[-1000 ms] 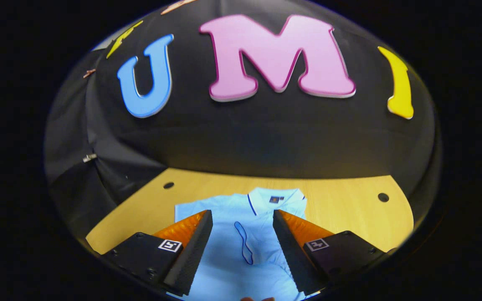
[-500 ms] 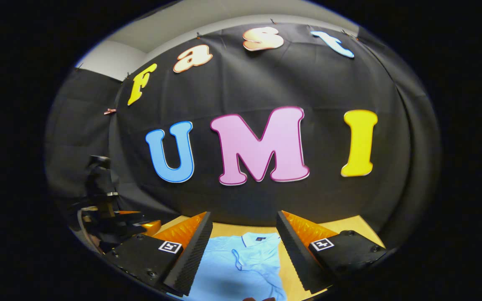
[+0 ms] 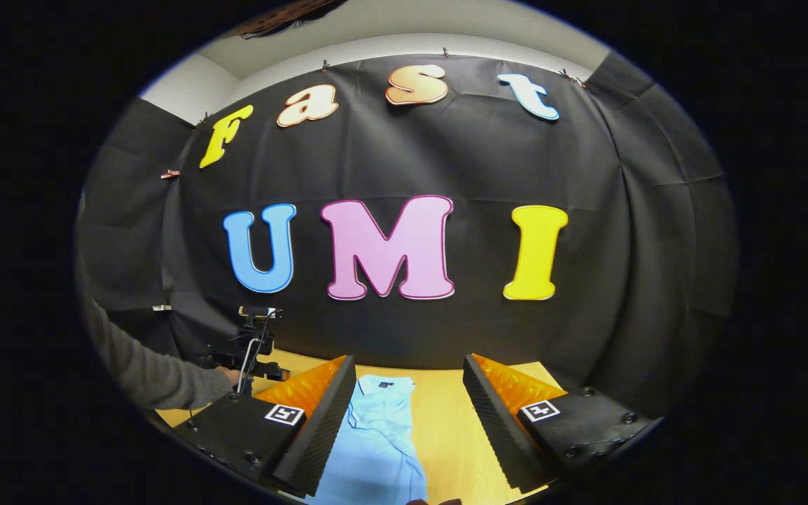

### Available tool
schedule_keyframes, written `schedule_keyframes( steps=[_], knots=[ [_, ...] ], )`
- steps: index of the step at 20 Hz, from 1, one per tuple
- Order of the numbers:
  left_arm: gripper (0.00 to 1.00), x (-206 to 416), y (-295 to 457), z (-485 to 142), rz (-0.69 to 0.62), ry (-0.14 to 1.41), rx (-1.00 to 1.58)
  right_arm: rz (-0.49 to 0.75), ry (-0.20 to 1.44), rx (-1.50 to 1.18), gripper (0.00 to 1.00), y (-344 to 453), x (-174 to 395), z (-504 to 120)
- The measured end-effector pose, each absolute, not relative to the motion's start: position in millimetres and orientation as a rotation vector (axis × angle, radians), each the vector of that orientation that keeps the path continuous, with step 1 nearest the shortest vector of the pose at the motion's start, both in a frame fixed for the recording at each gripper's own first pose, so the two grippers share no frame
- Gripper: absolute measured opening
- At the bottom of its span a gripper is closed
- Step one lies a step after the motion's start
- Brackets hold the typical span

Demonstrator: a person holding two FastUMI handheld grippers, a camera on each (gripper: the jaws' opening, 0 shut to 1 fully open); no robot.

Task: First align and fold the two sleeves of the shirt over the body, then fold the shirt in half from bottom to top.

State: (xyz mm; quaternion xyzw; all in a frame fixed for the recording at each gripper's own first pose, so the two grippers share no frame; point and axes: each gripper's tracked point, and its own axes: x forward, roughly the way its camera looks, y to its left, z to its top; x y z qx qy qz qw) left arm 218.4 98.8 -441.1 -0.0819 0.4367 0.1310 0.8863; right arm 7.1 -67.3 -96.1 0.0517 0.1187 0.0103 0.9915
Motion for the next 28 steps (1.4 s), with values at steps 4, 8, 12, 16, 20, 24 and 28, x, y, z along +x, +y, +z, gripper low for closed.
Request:
schedule_keyframes(
  steps=[4, 8, 12, 16, 20, 24, 28],
  knots=[
    [0.99, 218, 110, -484, 0.334, 1.009, -0.198, -0.029, 0.254, 0.089, 0.96, -89, -1, -99],
    [0.99, 219, 112, -505, 0.335, 1.071, -0.181, -0.055, 0.285, 0.096, 0.95, -100, -3, -109],
    [0.99, 219, 108, -516, 0.321, 1.105, -0.174, -0.062, 0.303, 0.097, 0.96, -102, -3, -115],
    [0.96, 221, 103, -517, 0.313, 1.106, -0.209, -0.064, 0.308, 0.095, 0.96, -106, -3, -118],
    [0.82, 227, 95, -519, 0.277, 1.105, -0.2, -0.063, 0.318, 0.096, 0.96, -108, -5, -123],
    [0.32, 231, 85, -519, 0.242, 1.106, -0.204, -0.07, 0.328, 0.112, 0.96, -112, -7, -126],
    [0.07, 234, 81, -516, 0.233, 1.095, -0.241, -0.077, 0.324, 0.102, 0.96, -117, -11, -127]
  ],
)
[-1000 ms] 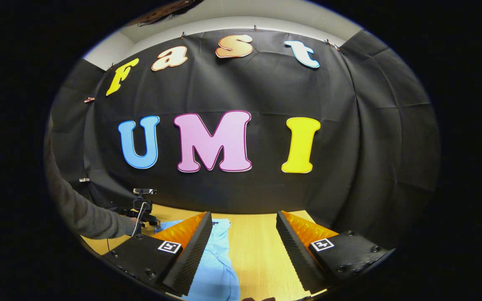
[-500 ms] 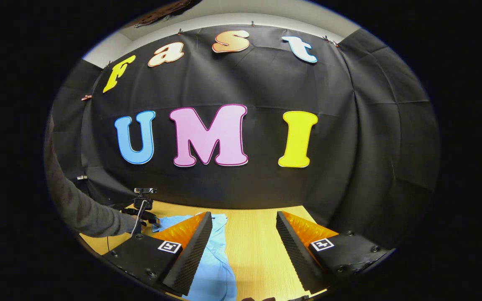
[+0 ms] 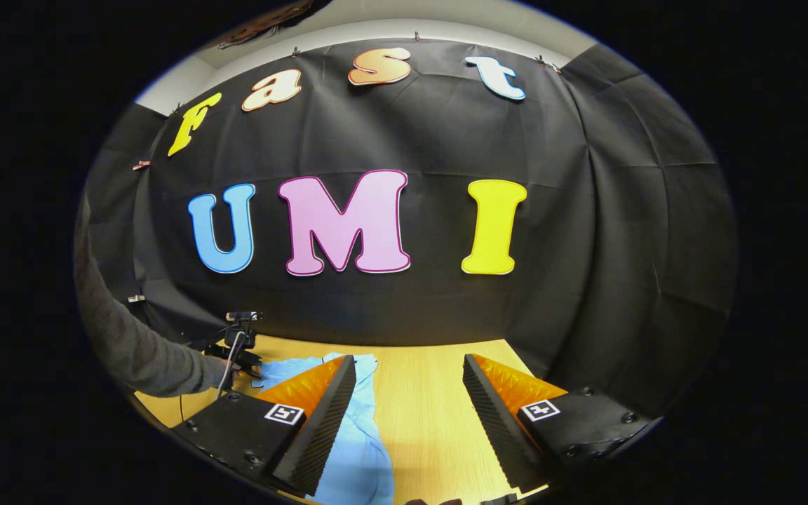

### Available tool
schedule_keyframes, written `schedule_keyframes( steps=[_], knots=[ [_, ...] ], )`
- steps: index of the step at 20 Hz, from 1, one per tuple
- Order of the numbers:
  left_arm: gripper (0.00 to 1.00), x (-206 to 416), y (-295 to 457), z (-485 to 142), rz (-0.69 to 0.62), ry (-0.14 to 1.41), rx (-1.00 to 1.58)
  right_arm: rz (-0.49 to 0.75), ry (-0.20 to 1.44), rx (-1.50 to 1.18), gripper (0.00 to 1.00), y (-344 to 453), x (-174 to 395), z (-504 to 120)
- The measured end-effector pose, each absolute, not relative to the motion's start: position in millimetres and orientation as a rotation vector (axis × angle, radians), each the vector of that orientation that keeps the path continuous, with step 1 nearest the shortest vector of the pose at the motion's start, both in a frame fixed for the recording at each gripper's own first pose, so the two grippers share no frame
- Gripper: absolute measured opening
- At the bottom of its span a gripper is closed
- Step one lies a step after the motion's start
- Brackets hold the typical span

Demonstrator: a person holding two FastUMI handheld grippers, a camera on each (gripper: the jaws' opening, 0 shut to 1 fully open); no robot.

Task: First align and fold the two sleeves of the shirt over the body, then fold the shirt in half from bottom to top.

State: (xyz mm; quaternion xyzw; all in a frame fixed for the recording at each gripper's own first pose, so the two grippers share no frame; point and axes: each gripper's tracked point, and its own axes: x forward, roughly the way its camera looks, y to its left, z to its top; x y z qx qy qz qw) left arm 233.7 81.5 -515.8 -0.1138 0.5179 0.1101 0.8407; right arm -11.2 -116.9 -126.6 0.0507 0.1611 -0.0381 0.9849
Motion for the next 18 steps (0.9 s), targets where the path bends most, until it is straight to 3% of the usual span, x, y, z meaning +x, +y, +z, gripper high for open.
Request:
schedule_keyframes(
  steps=[7, 17, 18],
  knots=[
    [0.06, 255, 60, -484, 0.165, 0.988, -0.247, -0.085, 0.327, 0.105, 0.96, -124, -17, -128],
    [0.06, 273, -103, -408, -0.226, 0.832, -0.076, -0.093, 0.326, 0.135, 0.96, -130, -25, -129],
    [0.11, 269, -120, -403, -0.262, 0.824, -0.065, -0.097, 0.328, 0.137, 0.96, -132, -27, -129]
  ],
)
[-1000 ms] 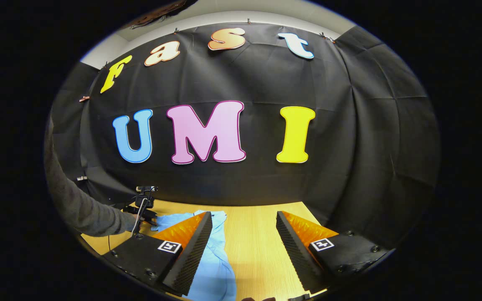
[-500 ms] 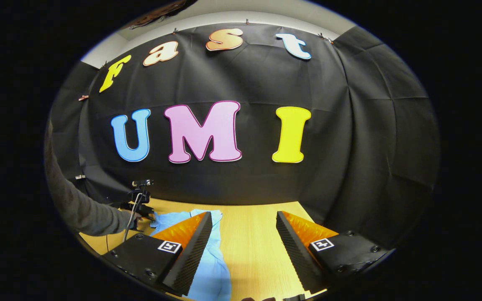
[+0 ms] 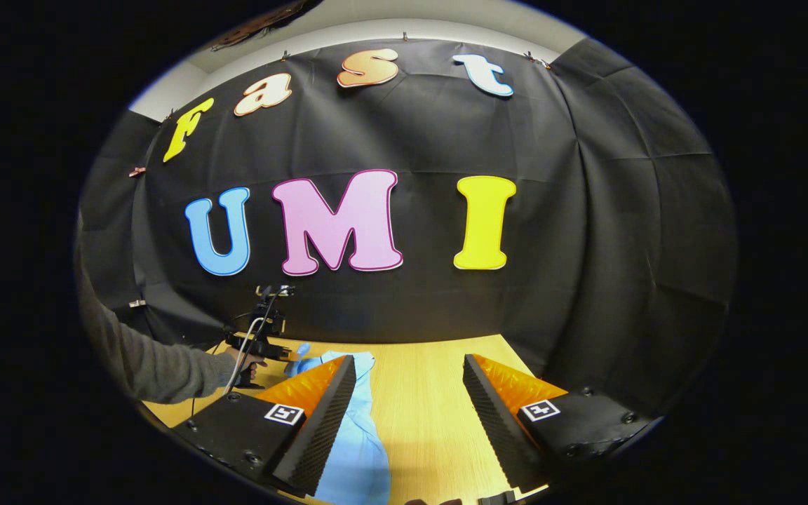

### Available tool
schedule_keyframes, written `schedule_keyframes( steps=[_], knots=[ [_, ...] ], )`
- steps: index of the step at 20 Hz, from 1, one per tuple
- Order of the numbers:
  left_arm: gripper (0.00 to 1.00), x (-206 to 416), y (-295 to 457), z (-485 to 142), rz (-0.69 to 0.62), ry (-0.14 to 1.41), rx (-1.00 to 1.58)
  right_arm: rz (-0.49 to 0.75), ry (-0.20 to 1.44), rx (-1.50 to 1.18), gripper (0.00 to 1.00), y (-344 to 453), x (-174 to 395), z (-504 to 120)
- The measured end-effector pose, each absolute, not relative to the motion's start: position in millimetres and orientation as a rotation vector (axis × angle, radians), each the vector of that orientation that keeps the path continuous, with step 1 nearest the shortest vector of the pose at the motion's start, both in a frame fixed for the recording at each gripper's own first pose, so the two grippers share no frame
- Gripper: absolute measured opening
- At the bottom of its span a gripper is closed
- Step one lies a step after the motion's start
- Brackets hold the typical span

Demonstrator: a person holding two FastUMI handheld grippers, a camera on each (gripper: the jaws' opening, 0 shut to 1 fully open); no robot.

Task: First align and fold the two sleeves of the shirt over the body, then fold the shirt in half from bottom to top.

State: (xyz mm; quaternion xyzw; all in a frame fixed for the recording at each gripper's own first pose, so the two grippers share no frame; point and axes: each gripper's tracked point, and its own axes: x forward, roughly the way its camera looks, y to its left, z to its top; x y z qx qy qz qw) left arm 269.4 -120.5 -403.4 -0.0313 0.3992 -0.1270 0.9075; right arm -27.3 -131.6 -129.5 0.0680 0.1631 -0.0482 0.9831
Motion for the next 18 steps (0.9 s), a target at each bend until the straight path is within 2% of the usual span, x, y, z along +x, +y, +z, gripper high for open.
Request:
schedule_keyframes(
  steps=[1, 2, 3, 7, 8, 9, 18],
  knots=[
    [0.06, 264, -136, -401, -0.298, 0.821, -0.052, -0.102, 0.328, 0.139, 0.96, -135, -28, -130],
    [0.11, 257, -152, -401, -0.334, 0.825, -0.034, -0.106, 0.328, 0.14, 0.96, -137, -30, -130],
    [0.06, 252, -165, -402, -0.368, 0.826, -0.014, -0.109, 0.33, 0.14, 0.96, -138, -32, -130],
    [0.06, 225, -206, -415, -0.462, 0.857, 0.05, -0.125, 0.338, 0.143, 0.96, -145, -40, -134],
    [0.11, 220, -213, -420, -0.477, 0.866, 0.067, -0.126, 0.341, 0.146, 0.96, -146, -41, -135],
    [0.06, 216, -217, -423, -0.486, 0.871, 0.086, -0.129, 0.343, 0.147, 0.96, -147, -42, -136],
    [0.06, 198, -230, -459, -0.479, 0.942, 0.19, -0.139, 0.347, 0.15, 0.96, -155, -49, -137]
  ],
)
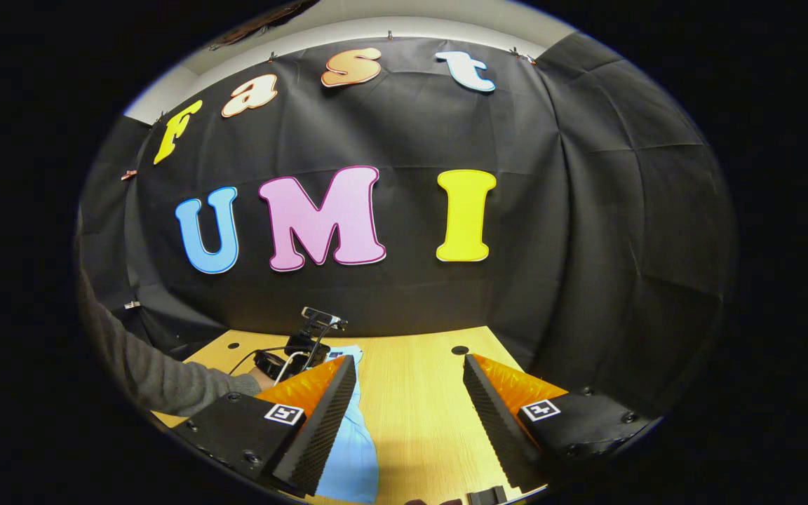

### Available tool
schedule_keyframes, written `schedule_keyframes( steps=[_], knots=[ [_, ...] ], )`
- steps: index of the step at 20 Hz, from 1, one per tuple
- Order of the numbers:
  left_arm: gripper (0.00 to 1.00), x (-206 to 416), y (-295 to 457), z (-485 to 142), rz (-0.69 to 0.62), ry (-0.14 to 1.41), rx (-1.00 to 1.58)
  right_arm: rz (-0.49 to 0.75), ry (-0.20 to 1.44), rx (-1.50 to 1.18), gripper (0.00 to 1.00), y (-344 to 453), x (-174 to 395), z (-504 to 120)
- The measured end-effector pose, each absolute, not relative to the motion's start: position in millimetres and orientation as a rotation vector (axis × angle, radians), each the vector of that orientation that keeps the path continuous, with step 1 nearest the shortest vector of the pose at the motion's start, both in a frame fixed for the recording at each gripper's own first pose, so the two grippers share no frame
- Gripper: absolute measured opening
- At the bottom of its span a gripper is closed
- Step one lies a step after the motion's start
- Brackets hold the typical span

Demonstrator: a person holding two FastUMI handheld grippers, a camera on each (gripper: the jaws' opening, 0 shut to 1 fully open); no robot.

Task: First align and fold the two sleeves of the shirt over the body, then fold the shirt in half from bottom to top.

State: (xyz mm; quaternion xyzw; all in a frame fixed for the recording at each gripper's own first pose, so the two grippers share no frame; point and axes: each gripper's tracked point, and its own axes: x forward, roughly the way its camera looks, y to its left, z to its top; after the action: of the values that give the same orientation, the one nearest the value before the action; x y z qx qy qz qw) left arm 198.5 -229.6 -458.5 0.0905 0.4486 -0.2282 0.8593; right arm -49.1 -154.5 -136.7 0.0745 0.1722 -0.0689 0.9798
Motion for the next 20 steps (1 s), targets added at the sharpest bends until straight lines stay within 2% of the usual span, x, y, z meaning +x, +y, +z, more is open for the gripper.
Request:
schedule_keyframes(
  steps=[1, 2, 3, 7, 8, 9, 12, 15, 16, 18, 20],
  knots=[
    [0.06, 197, -229, -461, -0.475, 0.949, 0.199, -0.14, 0.348, 0.151, 0.96, -155, -50, -137],
    [0.02, 196, -228, -464, -0.471, 0.958, 0.207, -0.143, 0.349, 0.151, 0.96, -156, -51, -137],
    [0.06, 194, -228, -467, -0.468, 0.969, 0.215, -0.146, 0.348, 0.15, 0.96, -157, -52, -137],
    [0.07, 189, -231, -474, -0.469, 1.005, 0.231, -0.159, 0.344, 0.147, 0.96, -159, -59, -134],
    [0.11, 186, -233, -475, -0.473, 1.012, 0.223, -0.163, 0.344, 0.147, 0.96, -161, -61, -134],
    [0.17, 183, -236, -473, -0.484, 1.013, 0.206, -0.165, 0.343, 0.148, 0.96, -162, -63, -133],
    [0.76, 184, -235, -476, -0.482, 1.003, 0.209, -0.172, 0.343, 0.149, 0.96, -161, -66, -133],
    [0.72, 185, -236, -474, -0.491, 0.973, 0.223, -0.175, 0.342, 0.148, 0.96, -159, -70, -130],
    [0.83, 186, -237, -472, -0.495, 0.962, 0.224, -0.177, 0.34, 0.145, 0.96, -158, -71, -130],
    [0.94, 186, -239, -460, -0.503, 0.922, 0.214, -0.179, 0.338, 0.145, 0.96, -156, -72, -129],
    [0.97, 187, -240, -436, -0.508, 0.864, 0.202, -0.176, 0.335, 0.152, 0.96, -152, -73, -128]
  ],
)
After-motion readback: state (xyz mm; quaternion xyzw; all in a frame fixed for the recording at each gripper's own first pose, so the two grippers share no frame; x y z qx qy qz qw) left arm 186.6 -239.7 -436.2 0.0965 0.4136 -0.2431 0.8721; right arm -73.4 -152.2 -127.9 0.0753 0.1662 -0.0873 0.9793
